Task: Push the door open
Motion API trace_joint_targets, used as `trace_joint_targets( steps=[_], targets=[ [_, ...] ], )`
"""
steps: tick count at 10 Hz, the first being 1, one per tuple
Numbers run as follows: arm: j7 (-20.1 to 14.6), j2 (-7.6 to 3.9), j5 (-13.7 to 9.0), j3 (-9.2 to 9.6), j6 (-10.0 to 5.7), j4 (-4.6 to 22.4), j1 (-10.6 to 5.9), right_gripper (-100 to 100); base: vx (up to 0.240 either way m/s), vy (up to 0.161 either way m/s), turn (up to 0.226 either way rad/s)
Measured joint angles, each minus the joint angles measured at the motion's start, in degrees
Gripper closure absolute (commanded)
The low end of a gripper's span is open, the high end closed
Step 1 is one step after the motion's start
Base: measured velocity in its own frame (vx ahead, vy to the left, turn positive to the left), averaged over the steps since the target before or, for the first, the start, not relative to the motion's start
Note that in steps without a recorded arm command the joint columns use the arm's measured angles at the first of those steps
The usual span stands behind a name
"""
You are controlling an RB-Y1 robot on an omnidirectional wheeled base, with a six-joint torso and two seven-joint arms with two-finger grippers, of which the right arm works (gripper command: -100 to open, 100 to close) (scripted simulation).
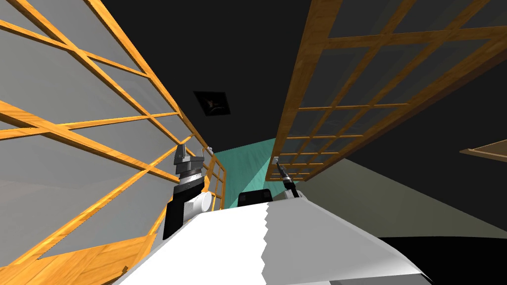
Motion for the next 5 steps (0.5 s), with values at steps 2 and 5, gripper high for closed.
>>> trace_joint_targets(
  steps=[2,5],
  targets=[
    [2.71,-0.06,0.61,0.13,-0.06,0.48,-0.41,-100,-0.026,0.024,-0.055],
    [7.19,-0.23,1.80,0.40,0.35,0.80,-1.00,-100,-0.037,0.030,-0.075]
  ],
)
